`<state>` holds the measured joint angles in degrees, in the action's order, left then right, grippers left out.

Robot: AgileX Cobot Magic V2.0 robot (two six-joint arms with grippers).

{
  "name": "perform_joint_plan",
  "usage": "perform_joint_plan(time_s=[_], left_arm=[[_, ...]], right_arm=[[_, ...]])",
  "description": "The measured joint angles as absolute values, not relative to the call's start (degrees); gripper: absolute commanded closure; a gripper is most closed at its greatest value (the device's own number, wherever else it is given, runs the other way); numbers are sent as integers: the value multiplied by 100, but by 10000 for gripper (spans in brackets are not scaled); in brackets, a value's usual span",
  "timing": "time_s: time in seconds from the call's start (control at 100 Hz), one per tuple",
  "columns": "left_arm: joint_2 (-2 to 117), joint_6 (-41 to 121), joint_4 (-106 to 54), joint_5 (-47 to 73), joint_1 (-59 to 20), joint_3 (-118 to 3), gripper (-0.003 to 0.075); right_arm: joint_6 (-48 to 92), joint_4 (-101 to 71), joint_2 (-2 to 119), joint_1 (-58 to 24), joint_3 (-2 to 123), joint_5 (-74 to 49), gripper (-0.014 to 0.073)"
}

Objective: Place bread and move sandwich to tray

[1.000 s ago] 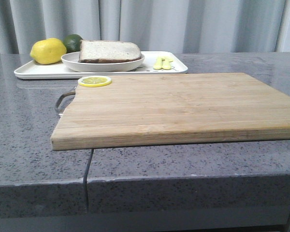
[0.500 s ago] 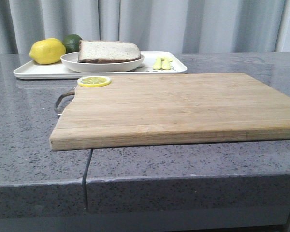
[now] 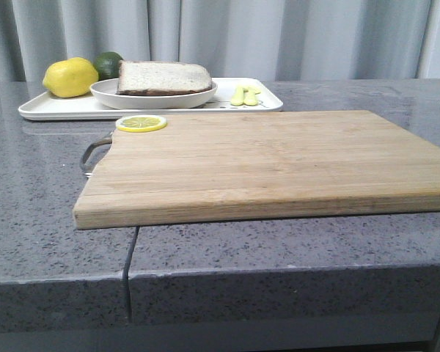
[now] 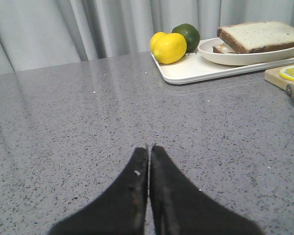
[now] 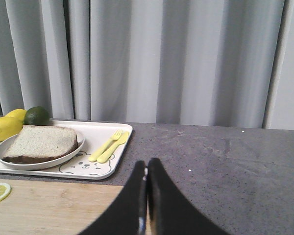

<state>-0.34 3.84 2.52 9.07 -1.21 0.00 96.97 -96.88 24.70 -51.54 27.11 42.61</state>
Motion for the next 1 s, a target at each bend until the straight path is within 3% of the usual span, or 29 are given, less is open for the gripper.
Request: perform_joint_plan(time_s=[0.79,1.0], left_arm=[[-34,384,259,907,-121,0,740],[-34,384,259,907,-121,0,739]], right_arm=[[9637,-9611,2491,-5129,2700,4410,663],[7935,-7960,2532,-4305,2219,3470,663]])
